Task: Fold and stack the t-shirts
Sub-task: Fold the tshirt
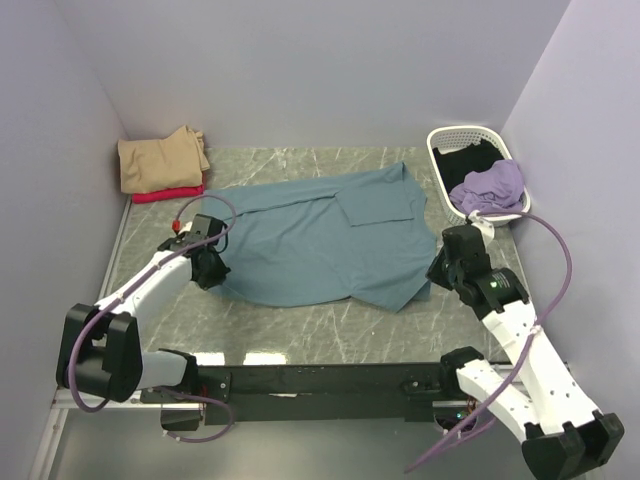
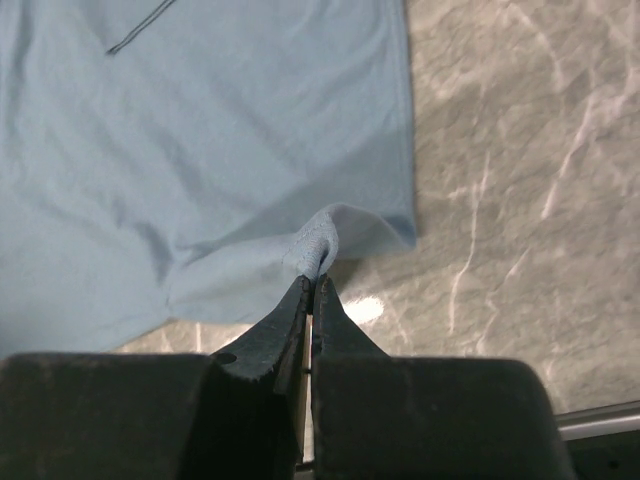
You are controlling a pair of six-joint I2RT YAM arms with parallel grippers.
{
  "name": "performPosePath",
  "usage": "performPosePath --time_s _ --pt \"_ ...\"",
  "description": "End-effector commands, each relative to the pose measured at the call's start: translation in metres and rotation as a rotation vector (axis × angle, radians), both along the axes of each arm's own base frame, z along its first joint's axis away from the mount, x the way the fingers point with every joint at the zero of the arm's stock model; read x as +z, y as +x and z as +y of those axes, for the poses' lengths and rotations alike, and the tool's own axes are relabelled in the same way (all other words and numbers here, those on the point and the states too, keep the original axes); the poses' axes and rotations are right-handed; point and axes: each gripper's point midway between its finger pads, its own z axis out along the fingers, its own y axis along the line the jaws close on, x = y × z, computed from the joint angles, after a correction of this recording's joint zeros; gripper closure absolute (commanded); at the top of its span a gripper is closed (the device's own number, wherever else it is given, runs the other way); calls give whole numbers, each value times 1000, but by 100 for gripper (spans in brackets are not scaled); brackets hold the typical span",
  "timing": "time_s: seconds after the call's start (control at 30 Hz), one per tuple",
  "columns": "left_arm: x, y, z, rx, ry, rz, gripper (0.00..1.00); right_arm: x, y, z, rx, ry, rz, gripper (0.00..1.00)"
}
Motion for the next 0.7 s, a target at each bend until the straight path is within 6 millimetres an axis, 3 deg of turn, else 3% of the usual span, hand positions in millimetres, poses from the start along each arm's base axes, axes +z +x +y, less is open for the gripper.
performPosePath --time_s 0.0,0.27,0.67 --pt "17 22 15 33 39 -55 99 20 25 -8 0 -40 -75 100" --pt "18 45 39 51 88 -58 99 11 55 -16 4 -70 -48 100" --pt "14 98 34 1 107 -61 99 18 115 -25 -17 -104 -58 100"
